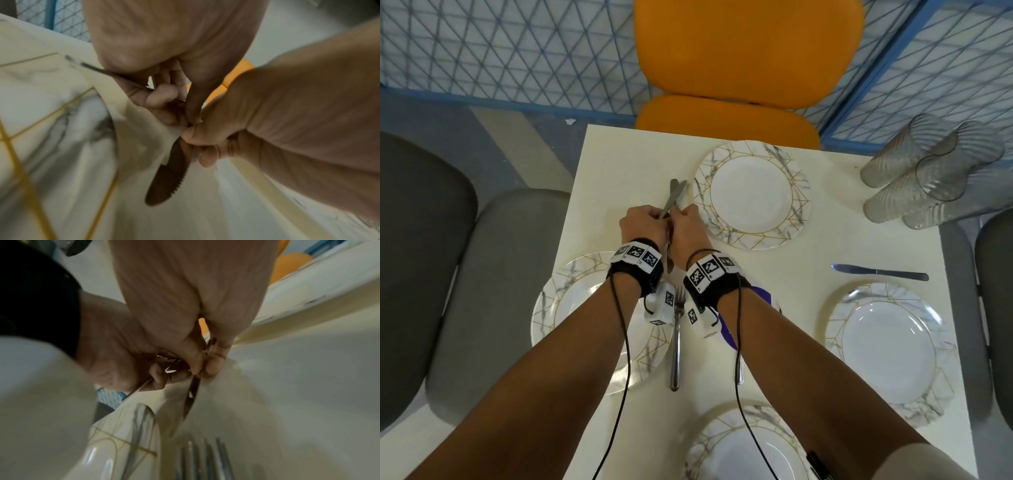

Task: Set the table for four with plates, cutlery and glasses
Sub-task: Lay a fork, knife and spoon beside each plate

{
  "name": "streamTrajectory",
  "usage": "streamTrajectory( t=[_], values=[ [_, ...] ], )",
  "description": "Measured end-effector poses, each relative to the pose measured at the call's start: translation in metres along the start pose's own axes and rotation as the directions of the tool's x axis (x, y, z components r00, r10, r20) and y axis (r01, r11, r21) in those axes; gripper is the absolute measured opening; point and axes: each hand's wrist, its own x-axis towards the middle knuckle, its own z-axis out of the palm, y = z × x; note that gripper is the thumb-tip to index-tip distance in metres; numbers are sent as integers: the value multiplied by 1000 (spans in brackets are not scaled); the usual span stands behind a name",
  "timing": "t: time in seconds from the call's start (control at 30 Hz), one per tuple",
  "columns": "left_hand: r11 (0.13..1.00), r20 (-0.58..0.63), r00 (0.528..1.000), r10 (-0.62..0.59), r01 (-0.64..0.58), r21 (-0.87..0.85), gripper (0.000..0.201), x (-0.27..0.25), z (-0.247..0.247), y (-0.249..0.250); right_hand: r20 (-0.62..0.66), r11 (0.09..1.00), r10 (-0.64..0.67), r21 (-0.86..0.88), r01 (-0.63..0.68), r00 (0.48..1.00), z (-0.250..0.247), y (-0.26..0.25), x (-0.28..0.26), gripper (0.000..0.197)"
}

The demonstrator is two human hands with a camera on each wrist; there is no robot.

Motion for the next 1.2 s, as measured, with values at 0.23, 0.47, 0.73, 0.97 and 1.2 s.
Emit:
streamTrajectory(
  t=[0.23,0.47,0.73,0.97,1.2],
  values=[
    [1000,8,1000,-23,23,13,17,-2,-5,4,8,948,-115,-299,112,993,1,1,-11,53],
    [987,-45,997,-63,56,-149,8,1,-27,-4,67,853,-316,-417,315,946,-1,8,-39,61],
    [940,-3,999,-54,50,-337,11,-12,-48,-24,115,820,-280,-487,300,953,3,-4,-15,59],
    [915,36,997,-72,80,-395,12,-19,-53,-39,91,826,-209,-518,225,974,0,-18,7,64],
    [896,61,995,-76,95,-435,11,-21,-54,-44,56,871,-156,-462,164,986,0,-18,20,55]
  ],
)
